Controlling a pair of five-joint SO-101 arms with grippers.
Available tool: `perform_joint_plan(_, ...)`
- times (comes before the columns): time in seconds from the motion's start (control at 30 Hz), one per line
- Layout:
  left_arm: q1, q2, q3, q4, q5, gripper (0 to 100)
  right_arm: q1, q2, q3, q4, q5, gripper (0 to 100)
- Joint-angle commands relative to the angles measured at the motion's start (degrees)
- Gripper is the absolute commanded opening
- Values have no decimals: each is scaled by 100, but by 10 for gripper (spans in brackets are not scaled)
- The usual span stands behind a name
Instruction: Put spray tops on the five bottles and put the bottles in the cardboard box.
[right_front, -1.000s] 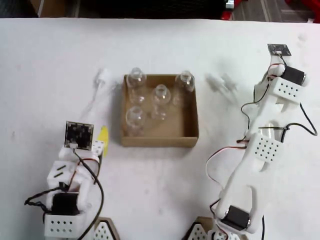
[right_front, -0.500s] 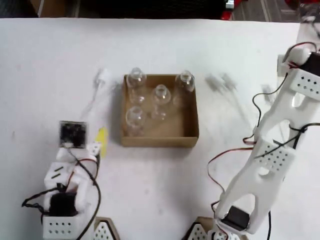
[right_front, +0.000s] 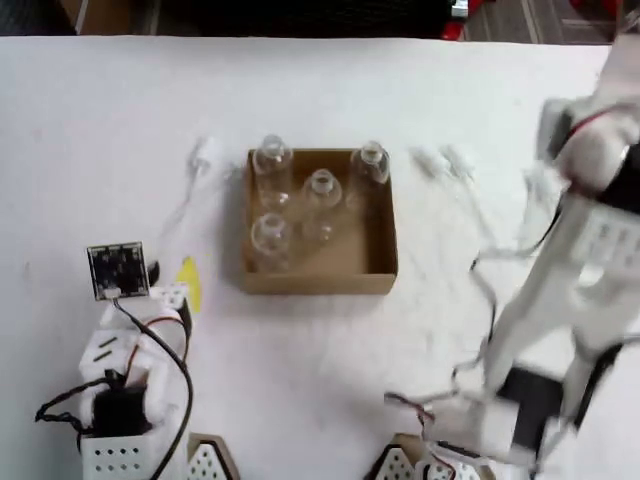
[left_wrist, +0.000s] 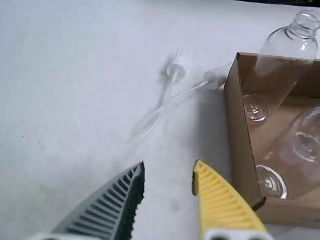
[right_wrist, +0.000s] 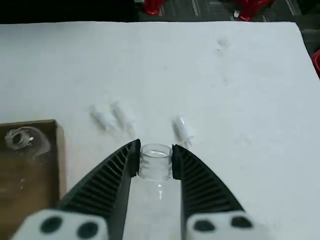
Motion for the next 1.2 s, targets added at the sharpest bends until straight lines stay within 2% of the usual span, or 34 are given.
perform_joint_plan(0.0,-84,-66,-334,18,79,162,-523,-1446,976,48,-70,15)
perform_joint_plan(0.37,-84,-66,-325,18,79,162,-1385,-4154,4334,-2255,-79,15)
perform_joint_plan(0.6,-84,-66,-325,9,79,162,-2466,-5297,6101,-3987,-141,15)
perform_joint_plan(0.67,-84,-66,-325,9,79,162,-2668,-5613,6576,-4418,-642,15)
perform_joint_plan(0.8,-84,-66,-325,9,70,162,-2703,-6281,7815,-5437,-2426,15)
perform_joint_plan(0.87,-84,-66,-325,9,70,162,-2703,-6607,8527,-6123,-2866,15)
perform_joint_plan(1.07,-84,-66,-325,9,70,162,-2756,-7459,10945,-8611,-2321,15)
perform_joint_plan(1.17,-84,-66,-325,9,70,162,-2756,-7934,11982,-9376,-2145,15)
